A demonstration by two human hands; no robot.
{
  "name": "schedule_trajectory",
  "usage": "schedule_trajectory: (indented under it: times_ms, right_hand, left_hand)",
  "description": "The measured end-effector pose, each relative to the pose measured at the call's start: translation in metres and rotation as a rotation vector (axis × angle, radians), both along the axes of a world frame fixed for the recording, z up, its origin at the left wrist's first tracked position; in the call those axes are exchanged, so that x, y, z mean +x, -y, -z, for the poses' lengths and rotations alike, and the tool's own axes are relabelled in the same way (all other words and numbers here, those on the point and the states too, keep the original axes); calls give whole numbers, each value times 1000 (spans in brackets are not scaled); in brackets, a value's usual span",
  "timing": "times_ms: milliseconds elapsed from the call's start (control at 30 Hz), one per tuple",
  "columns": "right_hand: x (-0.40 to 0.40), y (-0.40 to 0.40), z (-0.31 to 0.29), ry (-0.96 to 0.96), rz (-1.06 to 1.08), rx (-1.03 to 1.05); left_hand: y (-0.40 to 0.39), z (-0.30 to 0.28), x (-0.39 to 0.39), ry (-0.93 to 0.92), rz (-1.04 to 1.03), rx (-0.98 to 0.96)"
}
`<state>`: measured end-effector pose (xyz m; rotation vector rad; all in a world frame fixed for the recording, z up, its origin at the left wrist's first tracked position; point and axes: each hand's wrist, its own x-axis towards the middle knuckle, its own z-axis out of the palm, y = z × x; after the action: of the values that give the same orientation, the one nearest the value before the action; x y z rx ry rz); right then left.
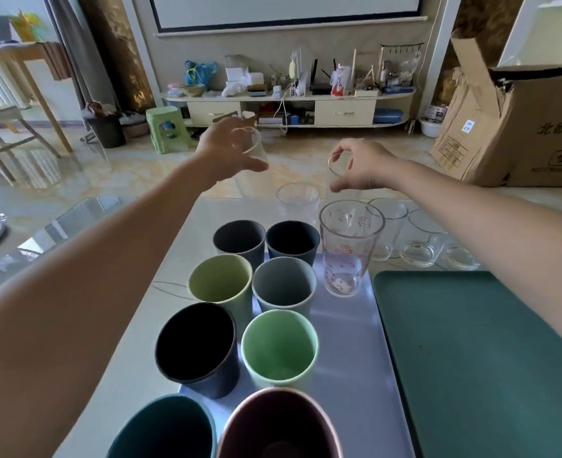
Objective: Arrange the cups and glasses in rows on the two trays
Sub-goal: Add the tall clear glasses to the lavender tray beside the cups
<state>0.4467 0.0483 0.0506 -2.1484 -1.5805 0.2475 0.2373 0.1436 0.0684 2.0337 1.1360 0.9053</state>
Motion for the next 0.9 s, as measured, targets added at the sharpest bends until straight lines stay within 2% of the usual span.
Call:
schedule_trajectory:
  times_ms: [133, 233, 400, 600, 700, 900]
  right_hand:
    - [-10, 24, -41, -15, 9, 212]
    - [-22, 48, -74, -19, -13, 340]
    - [-38, 98, -119, -1, -25, 469]
    - [-64, 173, -131, 16, -43, 404]
    - [-73, 209, -119, 38, -50, 338]
    - [-80, 260, -78, -77, -22, 276]
  left_hand:
    - [28, -37, -6, -9, 52, 102]
    - [50, -64, -15, -18, -4, 193]
    - [93, -103, -34, -27, 8, 313]
    - [167, -118, -48, -70, 169, 301]
    - [198, -106, -50, -104, 277, 247]
    - [229, -75, -29, -189, 367, 240]
